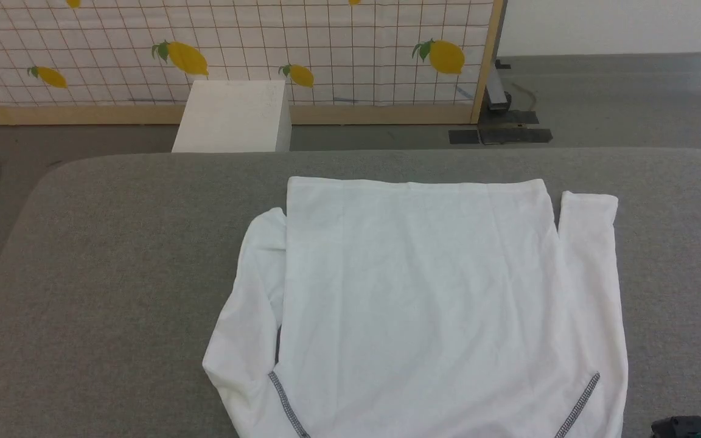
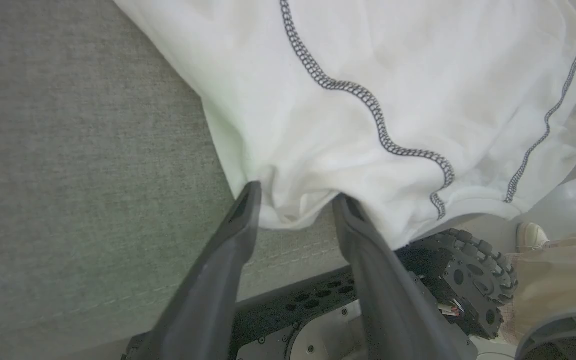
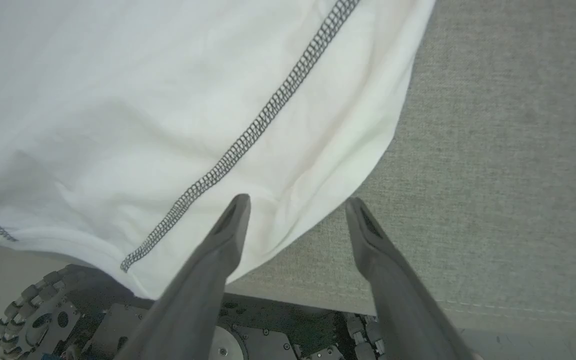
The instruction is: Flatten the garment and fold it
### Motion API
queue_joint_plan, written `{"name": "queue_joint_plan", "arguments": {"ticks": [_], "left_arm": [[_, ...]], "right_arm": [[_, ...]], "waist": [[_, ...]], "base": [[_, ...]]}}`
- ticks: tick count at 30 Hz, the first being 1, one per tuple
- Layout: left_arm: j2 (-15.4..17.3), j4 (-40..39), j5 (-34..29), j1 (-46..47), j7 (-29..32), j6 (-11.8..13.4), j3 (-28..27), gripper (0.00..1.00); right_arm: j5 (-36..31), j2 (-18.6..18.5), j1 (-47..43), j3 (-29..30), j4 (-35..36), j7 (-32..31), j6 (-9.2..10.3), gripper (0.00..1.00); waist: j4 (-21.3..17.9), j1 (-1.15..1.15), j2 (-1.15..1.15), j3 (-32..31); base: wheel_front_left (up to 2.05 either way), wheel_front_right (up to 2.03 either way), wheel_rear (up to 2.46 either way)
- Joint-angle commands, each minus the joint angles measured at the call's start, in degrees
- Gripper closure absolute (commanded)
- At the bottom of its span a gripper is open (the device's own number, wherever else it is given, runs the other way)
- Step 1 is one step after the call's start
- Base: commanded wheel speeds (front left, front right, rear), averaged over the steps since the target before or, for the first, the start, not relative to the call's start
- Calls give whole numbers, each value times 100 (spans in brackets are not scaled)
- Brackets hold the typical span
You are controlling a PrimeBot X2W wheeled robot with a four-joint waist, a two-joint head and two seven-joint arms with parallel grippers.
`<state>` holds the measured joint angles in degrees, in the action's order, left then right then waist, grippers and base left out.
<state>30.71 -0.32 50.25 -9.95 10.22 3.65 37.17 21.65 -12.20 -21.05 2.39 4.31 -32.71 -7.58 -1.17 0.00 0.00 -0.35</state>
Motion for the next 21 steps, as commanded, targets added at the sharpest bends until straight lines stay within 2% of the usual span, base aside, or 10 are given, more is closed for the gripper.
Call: {"name": "queue_joint_plan", "arguments": {"ticks": [1, 5, 7, 13, 15, 17, 19, 21], "left_arm": [[-33, 20, -14, 112, -41, -13, -21, 0], [22, -112, 189, -5, 167, 98, -67, 0], [108, -334, 360, -108, 305, 237, -175, 0], [475, -1310, 593, -453, 308, 828, -726, 0], [548, -1615, 417, -487, -30, 1081, -1021, 0], [533, -1795, 2, -410, -651, 1355, -1349, 0], [339, -1895, -333, -330, -1306, 1535, -1554, 0], [128, -1888, -630, -268, -1868, 1608, -1601, 0]], "right_arm": [[31, 40, 115, 0, -9, 58, 9, 0], [146, 37, 152, 122, 171, 50, 9, 0], [178, 49, 172, 267, 366, 11, 9, 0], [88, 306, 263, 807, 1034, 60, 9, 0], [-53, 471, 329, 995, 1258, 254, 9, 0], [-242, 592, 403, 1108, 1442, 525, 9, 0], [-438, 699, 502, 1194, 1565, 913, 9, 0], [-686, 766, 586, 1167, 1634, 1355, 9, 0]], "waist": [[-4, 0, 0, -4], [-12, 0, 0, -18], [-9, 0, 0, -23], [26, 0, 0, -87], [42, 0, 0, -85], [64, 0, 0, -64], [75, 0, 0, -33], [73, 0, 0, -4]], "base": [[0, 0, 0], [0, 0, 0], [0, 0, 0], [0, 0, 0], [0, 0, 0], [0, 0, 0], [0, 0, 0], [0, 0, 0]]}}
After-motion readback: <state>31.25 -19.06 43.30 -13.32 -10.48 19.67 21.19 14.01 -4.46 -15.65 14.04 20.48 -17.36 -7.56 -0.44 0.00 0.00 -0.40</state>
